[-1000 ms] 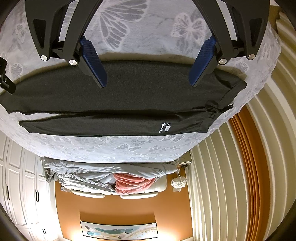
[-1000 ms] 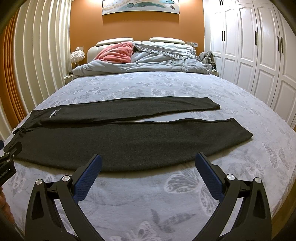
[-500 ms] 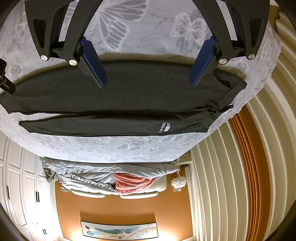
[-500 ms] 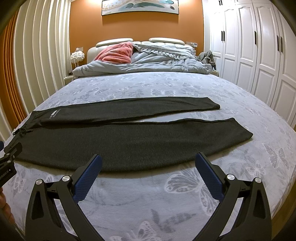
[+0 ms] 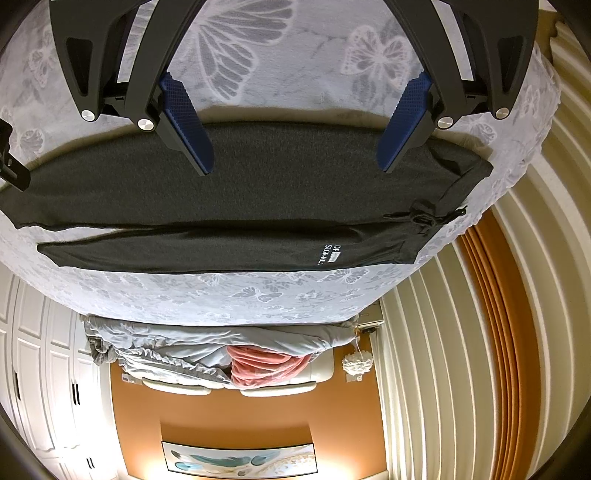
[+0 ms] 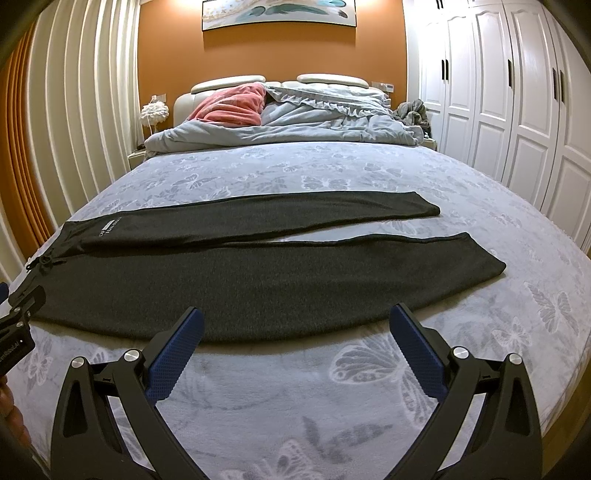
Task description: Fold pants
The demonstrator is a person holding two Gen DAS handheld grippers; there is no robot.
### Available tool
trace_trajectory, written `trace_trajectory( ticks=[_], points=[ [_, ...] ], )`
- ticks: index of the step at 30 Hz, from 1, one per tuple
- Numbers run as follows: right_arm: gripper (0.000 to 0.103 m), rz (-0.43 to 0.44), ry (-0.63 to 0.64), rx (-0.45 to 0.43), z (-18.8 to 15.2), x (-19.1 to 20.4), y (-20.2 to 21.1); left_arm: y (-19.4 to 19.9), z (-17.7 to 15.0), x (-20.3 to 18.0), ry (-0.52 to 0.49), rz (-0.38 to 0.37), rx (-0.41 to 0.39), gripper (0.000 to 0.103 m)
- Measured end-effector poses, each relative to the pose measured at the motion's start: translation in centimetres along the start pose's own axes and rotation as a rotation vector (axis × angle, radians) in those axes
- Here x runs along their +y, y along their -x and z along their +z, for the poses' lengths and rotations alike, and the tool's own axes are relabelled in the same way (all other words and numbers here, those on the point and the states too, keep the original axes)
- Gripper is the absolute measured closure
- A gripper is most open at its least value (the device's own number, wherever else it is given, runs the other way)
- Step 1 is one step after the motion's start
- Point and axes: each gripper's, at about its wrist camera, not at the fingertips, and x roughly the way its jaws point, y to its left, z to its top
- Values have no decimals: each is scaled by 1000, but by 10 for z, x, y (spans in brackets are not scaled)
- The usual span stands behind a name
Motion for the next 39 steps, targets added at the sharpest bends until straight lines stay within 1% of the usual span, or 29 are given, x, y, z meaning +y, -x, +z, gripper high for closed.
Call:
trace_trajectory(
  ticks=[21,24,26,27,28,30,31,32,33,34,36,37,38,39],
  points=[
    [5,4,-10,13,-5,2,-3,-1,-1,0,-2,3,3,16],
    [5,11,-11,23,-5,2,-3,-2,3,6,8,-26,28,15],
    [5,31,-17,45,2,-5,-5,-8,13,22,46,-72,64,15],
    [5,44,-22,56,10,-11,-6,-16,24,38,82,-113,93,14],
    [5,62,-25,67,20,-21,-8,-26,32,53,119,-143,127,13],
    [5,64,-50,93,43,-44,-17,-44,51,83,191,-193,179,13],
    [5,81,-77,115,59,-61,-26,-61,66,110,235,-191,203,13],
    [5,94,-98,134,72,-76,-35,-71,75,123,253,-171,214,13],
    [5,82,-122,154,88,-97,-50,-86,86,140,276,-147,226,13],
    [5,61,-139,166,101,-115,-65,-108,97,162,303,-126,247,13],
    [5,4,-162,188,118,-143,-95,-144,111,196,357,-56,286,13],
    [5,-37,-174,215,129,-161,-122,-167,118,216,396,-37,287,13],
    [5,-58,-179,231,135,-170,-139,-186,125,231,414,-16,295,13],
    [5,-72,-178,260,142,-181,-167,-206,129,244,437,7,315,13]
  ],
)
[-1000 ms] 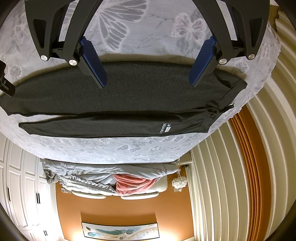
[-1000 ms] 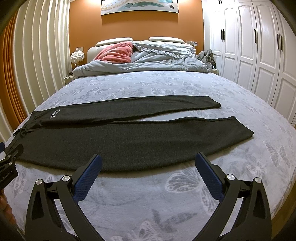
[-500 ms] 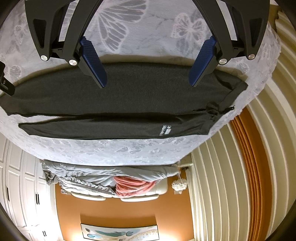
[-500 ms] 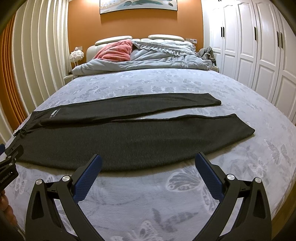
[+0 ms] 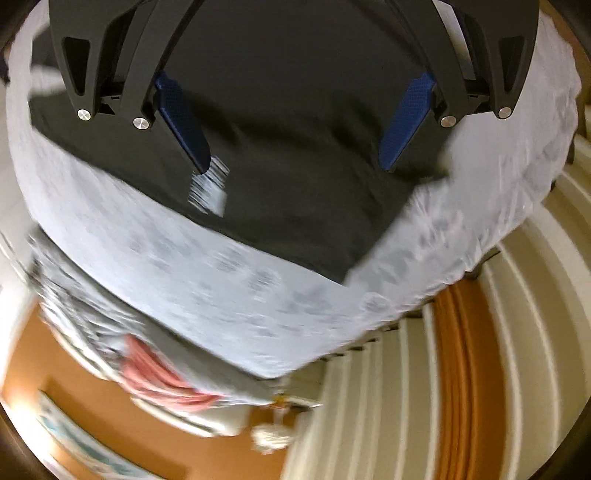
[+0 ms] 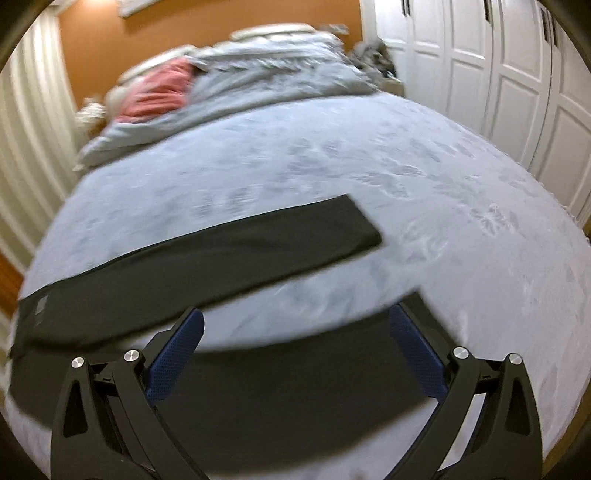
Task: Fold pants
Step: 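Grasp the waistband with the left tool while the right tool grasps a leg hem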
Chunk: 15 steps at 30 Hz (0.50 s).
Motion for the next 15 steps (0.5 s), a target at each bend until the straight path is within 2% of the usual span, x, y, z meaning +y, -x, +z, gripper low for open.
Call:
trace_trajectory(
  ticks=[2,4,6,9,11,12,14,15],
  points=[
    [5,-35,6,20,22,-12,-35,-39,28,22,79,55,19,13],
    [5,-65,4,24,41,-18,-68,-73,48,37,151,64,27,13],
    [5,-86,-21,36,57,-25,-97,-105,63,44,180,91,48,13],
    [5,-94,-66,98,77,-34,-148,-140,72,46,203,104,86,13],
    [5,-82,-77,123,85,-36,-173,-166,71,44,238,68,142,13],
    [5,-78,-77,141,85,-33,-183,-179,71,43,247,94,160,13],
    [5,-94,-72,175,85,-30,-204,-181,71,32,185,153,98,13],
    [5,-114,-56,165,84,-27,-208,-186,72,25,139,167,103,17]
  ],
)
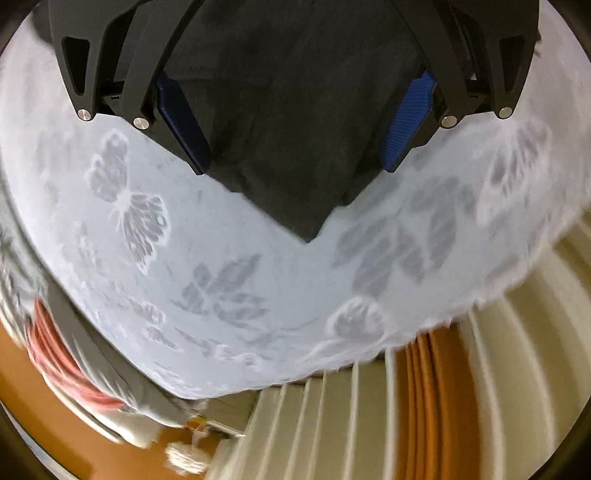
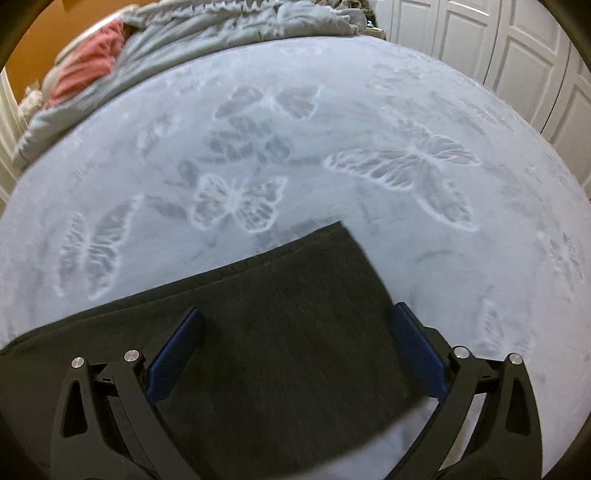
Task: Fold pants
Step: 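Grasp the waistband with the left tool while the right tool grasps a leg hem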
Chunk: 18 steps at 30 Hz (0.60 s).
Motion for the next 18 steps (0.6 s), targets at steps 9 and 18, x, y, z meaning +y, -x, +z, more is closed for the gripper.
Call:
trace_trajectory(
  ticks=[9,18],
  points=[
    [100,158,78,-256,-10,-9,89,87,-3,12,-60,-163,-155,79],
    [103,240,77,-410,-90,-97,215,213,-86,87,-153,-322,-182,82]
  ],
)
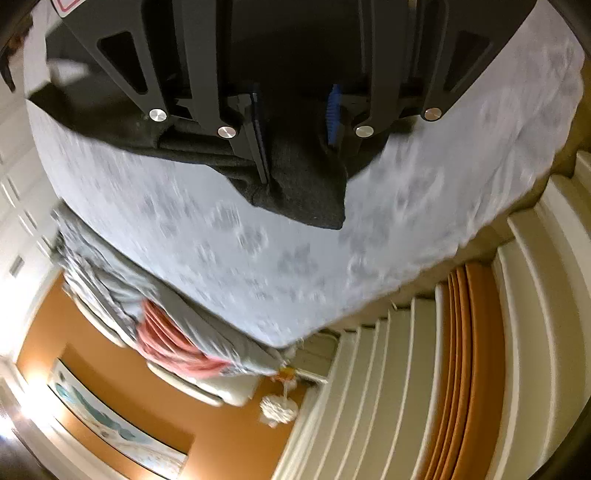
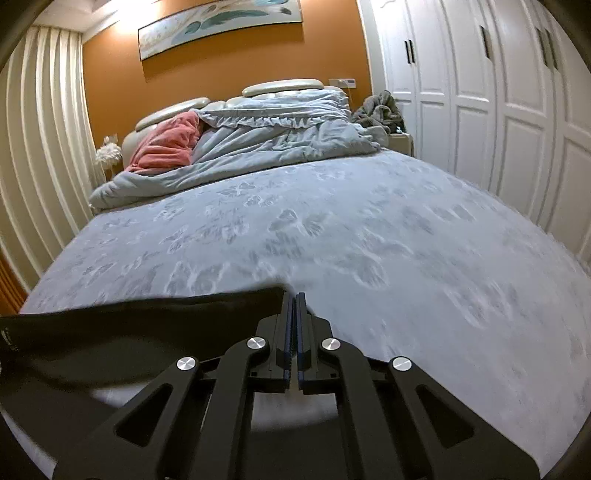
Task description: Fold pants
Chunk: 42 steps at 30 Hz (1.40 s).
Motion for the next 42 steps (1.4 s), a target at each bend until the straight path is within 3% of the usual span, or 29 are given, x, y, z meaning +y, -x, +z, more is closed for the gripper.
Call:
trace_trajectory(
  ticks=[2,5,6,7,8,9,12,14,15,16,18,20,23,25,30,32,35,36,38,39,42],
  points=[
    [103,-4,-22,25,-21,-18,24,18,-31,11,-13,-22,36,82],
    [101,-9,-43,87,-51,-26,40,26,-84,21,-49,-49,158,82],
    [97,-10,-53,109,-63,-26,45,23,-96,25,-45,-52,210,74],
    [95,-6,-64,122,-70,-24,46,17,-110,32,0,-64,280,66],
    [95,10,-76,147,-76,-21,46,14,-120,42,86,-53,317,65],
    [95,32,-84,176,-82,-15,46,16,-124,49,156,-50,323,62],
    [94,70,-61,239,-90,9,43,22,-128,69,440,-138,289,47],
    [68,102,-55,266,-90,30,40,20,-122,64,552,-138,275,38],
    [34,122,-65,270,-88,41,37,19,-120,60,577,-132,270,36],
    [14,150,-85,262,-85,50,35,15,-118,54,607,-120,265,32],
    [14,199,-104,251,-85,66,32,5,-115,44,648,-84,265,24],
    [15,279,-110,313,-80,92,11,-9,-114,41,683,-33,267,23],
    [15,316,-142,381,-77,116,-26,-20,-124,60,768,-41,275,25],
    [15,297,-212,380,-74,115,-46,-18,-131,78,765,-49,241,61],
    [15,174,-561,392,-81,50,-89,-20,-128,99,694,-148,265,80],
    [15,112,-632,364,-85,28,-91,-24,-124,100,642,-164,269,81],
    [16,135,-686,330,-87,15,-103,-28,-120,98,597,-173,277,82],
    [23,105,-664,315,-83,16,-108,-30,-118,99,594,-175,279,82],
    [76,80,-632,275,-77,20,-114,-33,-113,98,594,-174,276,83],
    [91,107,-629,278,-75,21,-121,-34,-111,100,593,-174,274,83],
    [92,131,-605,203,-56,23,-101,-24,-107,98,571,-167,241,89]
  ],
)
